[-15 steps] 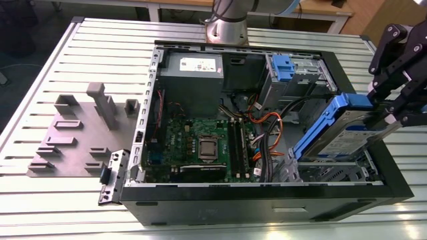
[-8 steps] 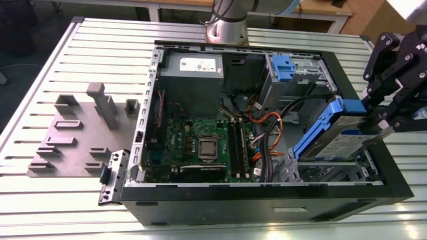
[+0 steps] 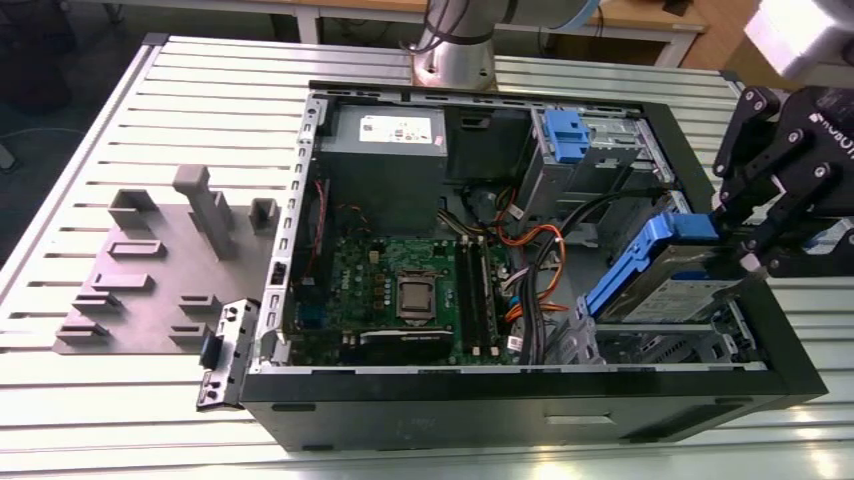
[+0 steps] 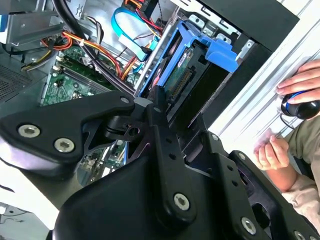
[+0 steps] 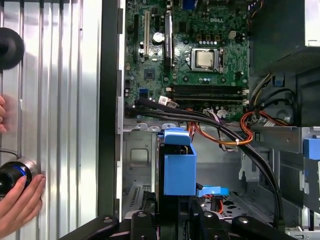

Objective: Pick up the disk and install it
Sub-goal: 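Insert the disk into the insertion slot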

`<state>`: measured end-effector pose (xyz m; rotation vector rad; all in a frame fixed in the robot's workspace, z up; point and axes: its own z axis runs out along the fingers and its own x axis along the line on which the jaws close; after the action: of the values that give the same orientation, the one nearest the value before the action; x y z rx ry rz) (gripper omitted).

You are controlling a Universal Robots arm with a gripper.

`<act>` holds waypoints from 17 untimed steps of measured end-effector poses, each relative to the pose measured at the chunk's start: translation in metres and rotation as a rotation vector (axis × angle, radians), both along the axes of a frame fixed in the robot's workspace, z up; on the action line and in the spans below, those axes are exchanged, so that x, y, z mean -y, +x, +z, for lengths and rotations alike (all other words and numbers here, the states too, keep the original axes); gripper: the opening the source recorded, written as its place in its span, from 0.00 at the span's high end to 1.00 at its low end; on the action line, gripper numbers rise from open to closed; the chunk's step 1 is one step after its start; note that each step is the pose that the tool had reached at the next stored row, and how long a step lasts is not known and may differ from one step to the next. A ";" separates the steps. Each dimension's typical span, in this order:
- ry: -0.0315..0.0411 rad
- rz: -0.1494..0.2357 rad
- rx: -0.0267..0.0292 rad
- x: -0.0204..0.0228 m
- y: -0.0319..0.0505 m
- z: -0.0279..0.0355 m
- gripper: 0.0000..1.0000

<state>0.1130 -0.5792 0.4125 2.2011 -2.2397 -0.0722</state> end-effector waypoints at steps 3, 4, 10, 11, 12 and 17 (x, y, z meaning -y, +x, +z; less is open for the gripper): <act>-0.0001 0.000 -0.0010 0.0000 0.0000 -0.0054 0.65; -0.0001 0.000 -0.0013 0.0000 0.0000 -0.0072 0.65; -0.0001 0.000 -0.0030 0.0001 0.0000 -0.0181 0.65; -0.0001 0.000 -0.0033 0.0001 0.0000 -0.0199 0.65; 0.0000 0.000 -0.0037 0.0001 0.0000 -0.0218 0.65; -0.0002 0.000 -0.0059 0.0001 0.0000 -0.0309 0.65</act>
<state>0.1130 -0.5793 0.3816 2.1979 -2.2366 -0.0783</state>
